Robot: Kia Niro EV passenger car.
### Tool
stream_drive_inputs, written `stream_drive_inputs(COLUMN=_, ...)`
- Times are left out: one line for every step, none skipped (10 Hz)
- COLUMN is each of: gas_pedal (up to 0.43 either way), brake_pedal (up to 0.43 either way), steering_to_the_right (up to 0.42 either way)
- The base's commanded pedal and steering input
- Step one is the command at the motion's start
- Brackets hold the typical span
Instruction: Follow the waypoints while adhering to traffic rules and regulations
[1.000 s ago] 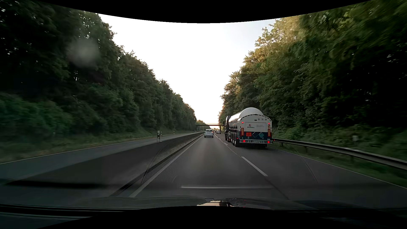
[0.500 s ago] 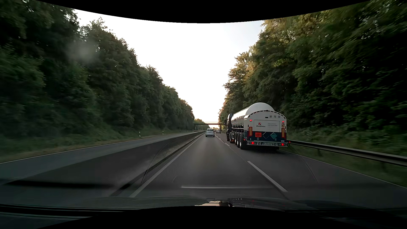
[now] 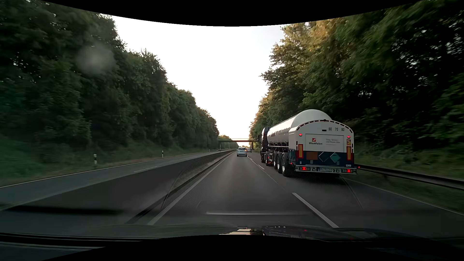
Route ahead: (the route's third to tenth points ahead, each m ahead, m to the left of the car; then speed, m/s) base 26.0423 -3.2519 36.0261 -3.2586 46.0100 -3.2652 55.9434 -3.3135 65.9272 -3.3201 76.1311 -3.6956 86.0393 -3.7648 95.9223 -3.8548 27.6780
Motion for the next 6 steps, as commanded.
stream_drive_inputs(gas_pedal=0.398, brake_pedal=0.000, steering_to_the_right=0.001)
stream_drive_inputs(gas_pedal=0.421, brake_pedal=0.000, steering_to_the_right=0.001)
stream_drive_inputs(gas_pedal=0.441, brake_pedal=0.000, steering_to_the_right=0.001)
stream_drive_inputs(gas_pedal=0.488, brake_pedal=0.000, steering_to_the_right=0.000)
stream_drive_inputs(gas_pedal=0.500, brake_pedal=0.000, steering_to_the_right=0.000)
stream_drive_inputs(gas_pedal=0.512, brake_pedal=0.000, steering_to_the_right=0.000)
